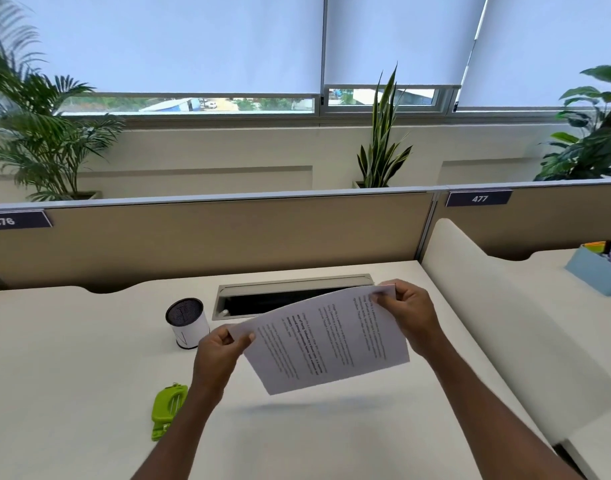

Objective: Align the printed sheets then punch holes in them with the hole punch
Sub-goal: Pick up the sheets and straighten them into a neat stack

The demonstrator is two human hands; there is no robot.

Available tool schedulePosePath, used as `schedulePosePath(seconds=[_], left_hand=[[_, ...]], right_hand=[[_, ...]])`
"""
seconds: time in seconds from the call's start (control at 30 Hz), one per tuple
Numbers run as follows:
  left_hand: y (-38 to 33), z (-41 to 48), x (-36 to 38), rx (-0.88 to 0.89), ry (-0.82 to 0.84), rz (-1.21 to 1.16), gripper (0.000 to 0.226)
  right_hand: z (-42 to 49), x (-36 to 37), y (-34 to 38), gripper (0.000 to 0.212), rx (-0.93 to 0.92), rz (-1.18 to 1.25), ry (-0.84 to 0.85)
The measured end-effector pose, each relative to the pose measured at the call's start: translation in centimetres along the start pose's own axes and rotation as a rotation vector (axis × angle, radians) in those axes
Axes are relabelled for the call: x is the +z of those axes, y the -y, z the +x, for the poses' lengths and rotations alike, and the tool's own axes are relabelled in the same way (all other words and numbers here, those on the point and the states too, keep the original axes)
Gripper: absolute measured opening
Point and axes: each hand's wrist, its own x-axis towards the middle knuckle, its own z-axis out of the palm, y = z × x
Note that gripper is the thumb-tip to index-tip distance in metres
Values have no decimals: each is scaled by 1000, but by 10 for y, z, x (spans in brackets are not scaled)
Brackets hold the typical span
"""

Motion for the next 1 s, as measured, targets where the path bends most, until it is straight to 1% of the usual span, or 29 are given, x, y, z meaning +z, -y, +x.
schedulePosePath(seconds=[0.1,0.2,0.37,0.47,0.53,0.63,0.7,0.77,0.83,0.9,0.93,1.0], left_hand=[[-19,5,-8,40,47,-48,12],[-28,9,-14,93,83,78,16],[-35,10,-18,205,139,282,17],[-46,2,-4,279,229,396,17],[-54,-4,13,333,310,445,15],[-67,-15,41,360,375,417,4],[-71,-18,54,357,367,391,17],[-73,-19,60,352,347,350,23],[-72,-18,59,346,310,292,23],[-69,-16,52,317,243,214,22],[-67,-15,47,302,213,180,22],[-66,-14,41,264,192,118,20]], right_hand=[[7,-2,19,14,-39,23,43],[12,-2,35,14,-81,-17,69],[14,-2,60,16,-193,-114,164],[11,7,72,12,-231,-214,236],[10,16,77,16,-239,-264,286],[7,31,82,16,-266,-338,332],[5,38,83,10,-276,-380,349],[5,37,83,9,-276,-417,364],[9,22,80,10,-227,-498,372],[15,1,73,14,-131,-596,348],[18,-9,68,17,-78,-610,332],[21,-22,58,18,-12,-539,322]])
